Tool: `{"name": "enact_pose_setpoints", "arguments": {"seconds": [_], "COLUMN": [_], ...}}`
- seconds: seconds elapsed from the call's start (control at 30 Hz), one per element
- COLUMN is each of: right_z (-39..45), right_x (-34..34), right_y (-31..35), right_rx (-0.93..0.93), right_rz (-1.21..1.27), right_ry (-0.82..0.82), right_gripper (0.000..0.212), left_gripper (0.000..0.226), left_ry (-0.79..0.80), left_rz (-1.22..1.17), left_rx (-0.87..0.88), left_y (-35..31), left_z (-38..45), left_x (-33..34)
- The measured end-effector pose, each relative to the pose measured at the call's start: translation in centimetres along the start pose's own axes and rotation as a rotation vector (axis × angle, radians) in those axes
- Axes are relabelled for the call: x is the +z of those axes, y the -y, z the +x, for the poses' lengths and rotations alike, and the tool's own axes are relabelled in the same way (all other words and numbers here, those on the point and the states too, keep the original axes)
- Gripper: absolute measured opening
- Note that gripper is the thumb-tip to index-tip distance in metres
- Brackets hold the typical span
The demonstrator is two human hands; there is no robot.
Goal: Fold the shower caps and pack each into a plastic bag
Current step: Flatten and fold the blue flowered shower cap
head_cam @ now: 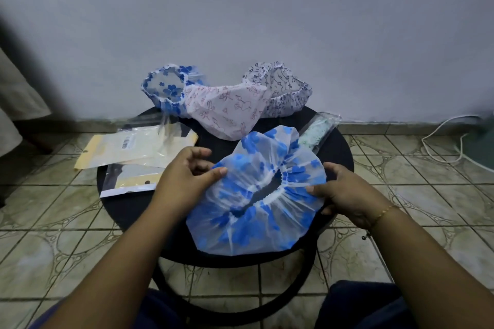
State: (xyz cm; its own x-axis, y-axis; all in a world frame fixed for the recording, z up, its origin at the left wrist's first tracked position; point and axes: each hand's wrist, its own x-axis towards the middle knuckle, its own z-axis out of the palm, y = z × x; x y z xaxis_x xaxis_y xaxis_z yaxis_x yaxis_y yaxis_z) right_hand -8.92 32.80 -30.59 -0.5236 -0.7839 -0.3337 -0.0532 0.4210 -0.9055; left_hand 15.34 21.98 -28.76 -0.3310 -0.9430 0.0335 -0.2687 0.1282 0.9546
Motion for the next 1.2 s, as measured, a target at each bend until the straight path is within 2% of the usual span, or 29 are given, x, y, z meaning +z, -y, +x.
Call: {"name": "enact_pose_setpoints", "arguments": {"seconds": [0.17, 0.23, 0.3, 0.37, 0.4, 0.47, 0.57, 0.63, 0.7, 0.77, 0.87, 0.93, 1.03, 1.2], "right_z": [0.9, 0.6, 0.4, 0.5, 0.3, -0.4, -2.3, -3.2, -3.4, -3.4, -3.3, -3.3, -2.8, -1.9], "right_x": [-1.9, -2.5, -2.6, -2.3, -1.9, -1.0, 0.2, 1.1, 1.8, 2.2, 2.3, 2.2, 2.0, 1.5], "right_y": [-0.8, -0.7, -0.6, -0.6, -0.6, -0.3, 0.8, 1.3, 1.0, -0.2, -1.6, -2.2, -2.9, -2.4], "right_rx": [0.053, 0.068, 0.057, 0.006, -0.031, -0.138, -0.408, -0.471, -0.374, -0.246, -0.154, -0.175, -0.244, -0.424], "right_rz": [-0.055, -0.117, -0.171, -0.275, -0.340, -0.529, -0.874, -0.931, -1.022, -1.076, -1.022, -1.057, -1.123, -1.022], "right_ry": [-0.109, -0.155, -0.179, -0.203, -0.237, -0.352, -0.598, -0.560, -0.362, -0.140, 0.076, 0.138, 0.151, 0.152], "right_gripper": [0.082, 0.081, 0.082, 0.083, 0.082, 0.075, 0.056, 0.041, 0.039, 0.061, 0.105, 0.119, 0.125, 0.113], "left_gripper": [0.032, 0.036, 0.037, 0.045, 0.052, 0.061, 0.048, 0.034, 0.026, 0.042, 0.104, 0.123, 0.129, 0.125], "left_ry": [-0.168, -0.106, 0.031, 0.122, 0.133, 0.060, -0.072, -0.057, 0.066, 0.213, 0.407, 0.478, 0.494, 0.334], "left_rz": [0.136, 0.262, 0.389, 0.455, 0.485, 0.610, 0.739, 0.755, 0.816, 0.932, 1.048, 1.115, 1.180, 1.284], "left_rx": [-0.093, -0.170, -0.218, -0.184, -0.120, 0.134, 0.629, 0.827, 0.907, 0.815, 0.411, 0.200, 0.111, 0.213], "left_y": [1.5, 2.0, 2.1, 2.5, 2.8, 3.1, 2.6, 2.1, 2.5, 3.4, 4.4, 4.6, 4.3, 3.2], "left_z": [1.8, 2.0, 1.4, 0.9, 0.8, 0.4, -0.4, -0.8, -0.8, -0.5, -0.3, -0.2, -0.3, -1.2], "left_x": [-2.2, -3.3, -3.6, -3.4, -3.2, -2.7, -1.8, -1.0, -0.3, 0.1, -0.3, -0.6, -0.7, -1.1]}}
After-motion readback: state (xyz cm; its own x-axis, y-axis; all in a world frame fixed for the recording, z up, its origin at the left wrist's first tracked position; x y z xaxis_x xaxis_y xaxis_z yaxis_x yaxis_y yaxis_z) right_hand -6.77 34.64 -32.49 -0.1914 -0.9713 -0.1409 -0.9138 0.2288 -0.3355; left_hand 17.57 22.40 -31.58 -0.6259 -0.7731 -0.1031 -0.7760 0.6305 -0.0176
